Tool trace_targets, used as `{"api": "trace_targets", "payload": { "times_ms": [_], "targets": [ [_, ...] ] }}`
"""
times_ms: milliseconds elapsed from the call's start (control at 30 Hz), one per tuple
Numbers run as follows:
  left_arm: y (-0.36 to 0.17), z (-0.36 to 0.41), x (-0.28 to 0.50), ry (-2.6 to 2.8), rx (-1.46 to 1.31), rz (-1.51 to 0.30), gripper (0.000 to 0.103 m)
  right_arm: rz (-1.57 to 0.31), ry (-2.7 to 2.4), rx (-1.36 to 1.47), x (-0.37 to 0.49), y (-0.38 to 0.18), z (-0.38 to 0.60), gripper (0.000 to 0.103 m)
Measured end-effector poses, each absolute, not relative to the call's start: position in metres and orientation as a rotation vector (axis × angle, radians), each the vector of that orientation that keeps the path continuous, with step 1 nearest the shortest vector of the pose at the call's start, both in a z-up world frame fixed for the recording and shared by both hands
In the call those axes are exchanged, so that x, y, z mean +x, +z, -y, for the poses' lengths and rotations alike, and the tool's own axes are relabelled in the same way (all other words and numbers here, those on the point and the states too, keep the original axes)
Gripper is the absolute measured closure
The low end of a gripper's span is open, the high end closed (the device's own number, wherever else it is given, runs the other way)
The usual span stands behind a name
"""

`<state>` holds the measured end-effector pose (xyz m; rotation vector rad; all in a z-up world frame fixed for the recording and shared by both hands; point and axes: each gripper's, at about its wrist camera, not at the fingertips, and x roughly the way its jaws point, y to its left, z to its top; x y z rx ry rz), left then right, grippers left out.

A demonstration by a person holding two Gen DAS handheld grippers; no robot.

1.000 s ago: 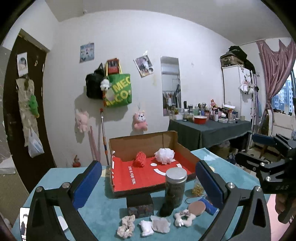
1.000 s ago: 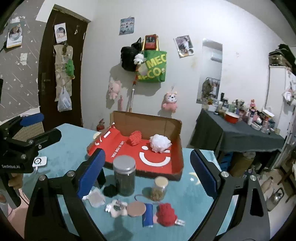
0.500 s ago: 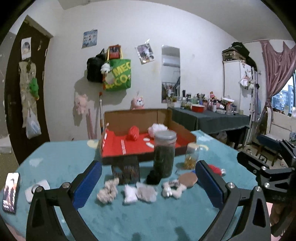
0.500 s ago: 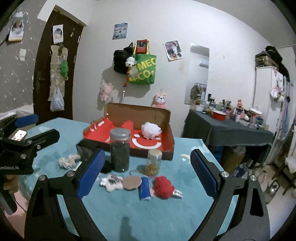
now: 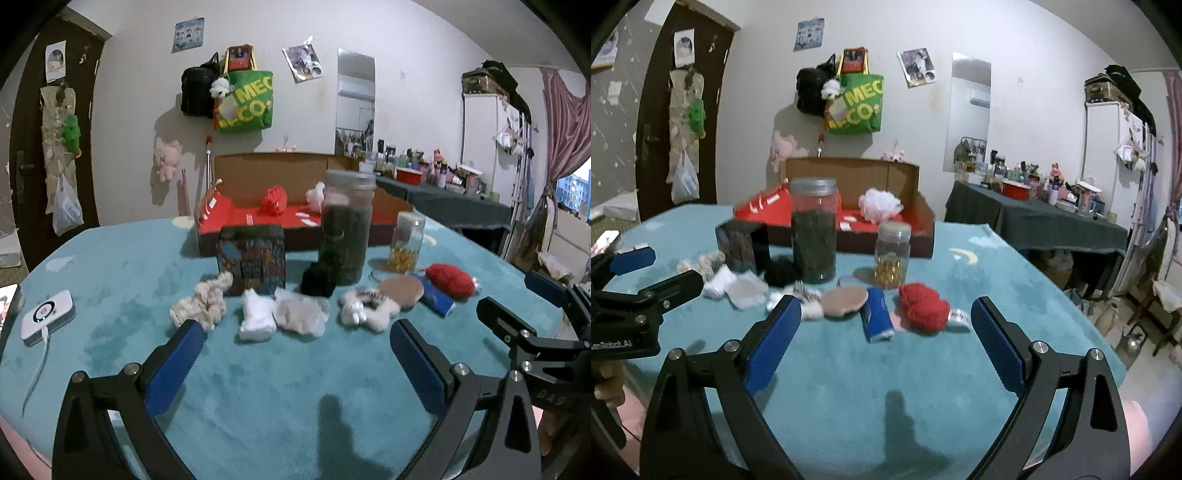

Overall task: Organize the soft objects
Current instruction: 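Withdraw both tools back toward the remaining items on the table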

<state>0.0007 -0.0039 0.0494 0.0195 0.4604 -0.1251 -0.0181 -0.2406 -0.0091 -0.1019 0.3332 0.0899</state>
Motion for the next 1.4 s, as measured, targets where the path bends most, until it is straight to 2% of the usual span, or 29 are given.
{"api": "trace_targets", "payload": {
  "times_ms": [500,1400],
  "targets": [
    [0.020,0.008,0.009,-0.113,0.036,-0.540,0.000,-0.421,0.080,-0.080,-0.007,-0.043,0.242,0.009],
    [0.022,0.006,0.020,-0.098,0.032,-0.576,0.000,-0.461,0.089,-0.085,0.005,-0.049,0.239,0.009]
  ]
}}
